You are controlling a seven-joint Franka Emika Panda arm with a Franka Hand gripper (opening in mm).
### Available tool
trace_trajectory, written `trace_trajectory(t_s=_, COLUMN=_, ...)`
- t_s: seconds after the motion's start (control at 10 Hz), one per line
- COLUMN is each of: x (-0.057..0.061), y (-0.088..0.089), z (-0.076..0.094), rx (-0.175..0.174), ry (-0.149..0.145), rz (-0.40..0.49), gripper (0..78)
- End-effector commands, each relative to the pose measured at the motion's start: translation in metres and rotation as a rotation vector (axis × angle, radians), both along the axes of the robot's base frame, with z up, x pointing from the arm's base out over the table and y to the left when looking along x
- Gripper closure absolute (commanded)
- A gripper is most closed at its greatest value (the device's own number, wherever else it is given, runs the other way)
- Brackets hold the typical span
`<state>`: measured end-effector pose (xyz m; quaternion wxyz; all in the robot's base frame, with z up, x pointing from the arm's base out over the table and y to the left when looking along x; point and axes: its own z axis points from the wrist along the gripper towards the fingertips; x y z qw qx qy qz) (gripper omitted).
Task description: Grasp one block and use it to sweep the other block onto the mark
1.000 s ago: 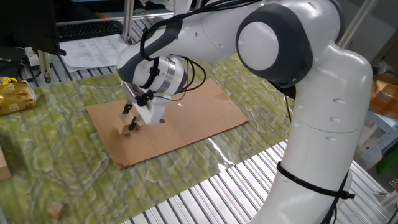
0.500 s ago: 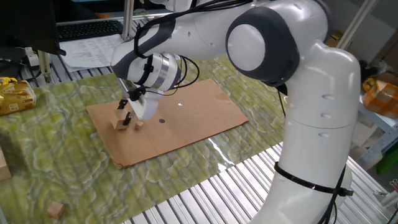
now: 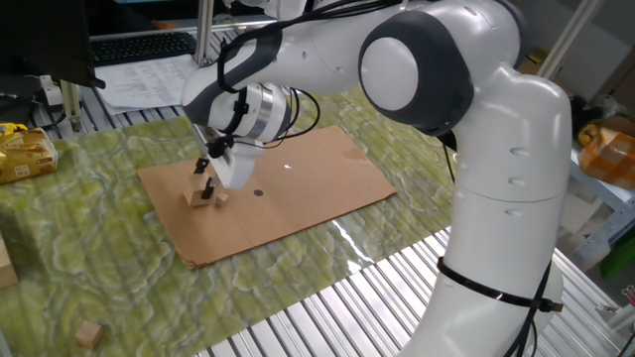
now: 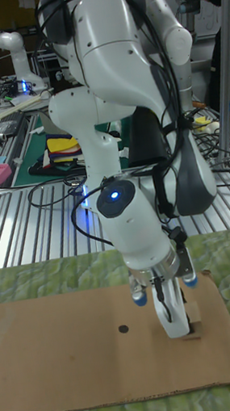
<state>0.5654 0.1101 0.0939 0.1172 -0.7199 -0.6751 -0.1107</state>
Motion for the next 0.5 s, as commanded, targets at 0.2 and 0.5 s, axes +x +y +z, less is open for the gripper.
trace_trajectory(t_s=0.2, x=-0.012, y=-0.004, z=-0.001, rx=-0.001, ry=0.011, rz=0.052, gripper=76.4)
trace_trajectory(t_s=0.5, x=-0.005, y=-0.021, z=-0.002, rx=-0.001, ry=0.004, rz=0.076, gripper=76.4)
